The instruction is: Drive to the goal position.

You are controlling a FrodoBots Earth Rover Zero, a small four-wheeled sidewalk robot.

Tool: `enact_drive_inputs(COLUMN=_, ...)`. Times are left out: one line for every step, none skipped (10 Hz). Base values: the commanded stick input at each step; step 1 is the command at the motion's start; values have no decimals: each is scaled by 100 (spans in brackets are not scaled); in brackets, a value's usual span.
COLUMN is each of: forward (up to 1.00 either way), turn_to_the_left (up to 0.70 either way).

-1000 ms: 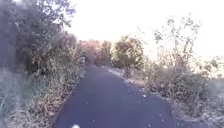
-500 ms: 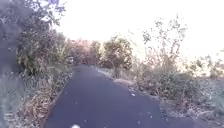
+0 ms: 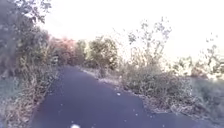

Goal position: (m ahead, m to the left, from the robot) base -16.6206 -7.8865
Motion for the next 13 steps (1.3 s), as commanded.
enact_drive_inputs(forward=0, turn_to_the_left=-70)
enact_drive_inputs(forward=0, turn_to_the_left=-70)
enact_drive_inputs(forward=0, turn_to_the_left=-70)
enact_drive_inputs(forward=0, turn_to_the_left=-70)
enact_drive_inputs(forward=0, turn_to_the_left=-70)
enact_drive_inputs(forward=0, turn_to_the_left=-70)
enact_drive_inputs(forward=0, turn_to_the_left=-70)
enact_drive_inputs(forward=0, turn_to_the_left=-70)
enact_drive_inputs(forward=0, turn_to_the_left=-70)
enact_drive_inputs(forward=0, turn_to_the_left=-70)
enact_drive_inputs(forward=0, turn_to_the_left=-70)
enact_drive_inputs(forward=0, turn_to_the_left=-70)
enact_drive_inputs(forward=0, turn_to_the_left=-70)
